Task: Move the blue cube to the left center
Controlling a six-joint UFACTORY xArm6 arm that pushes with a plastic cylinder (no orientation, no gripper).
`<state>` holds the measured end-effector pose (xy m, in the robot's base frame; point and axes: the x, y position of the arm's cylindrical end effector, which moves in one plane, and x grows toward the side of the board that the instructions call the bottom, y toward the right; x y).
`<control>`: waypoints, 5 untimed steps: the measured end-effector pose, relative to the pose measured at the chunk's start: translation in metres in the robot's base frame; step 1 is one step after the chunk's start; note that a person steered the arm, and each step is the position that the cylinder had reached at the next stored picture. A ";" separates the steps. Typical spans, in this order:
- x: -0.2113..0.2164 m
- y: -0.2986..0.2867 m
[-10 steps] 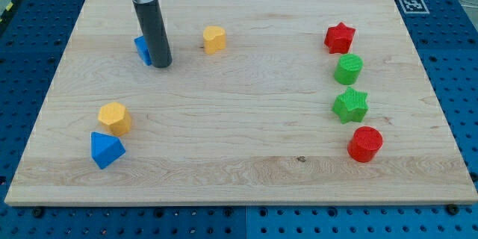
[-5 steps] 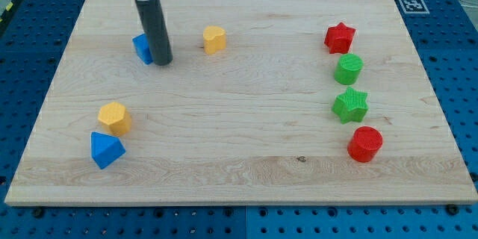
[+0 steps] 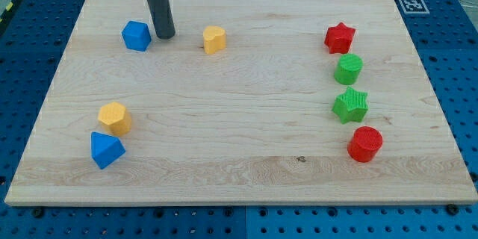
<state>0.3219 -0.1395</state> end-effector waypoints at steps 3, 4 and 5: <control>-0.054 -0.039; -0.054 -0.035; -0.053 -0.035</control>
<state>0.2686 -0.1741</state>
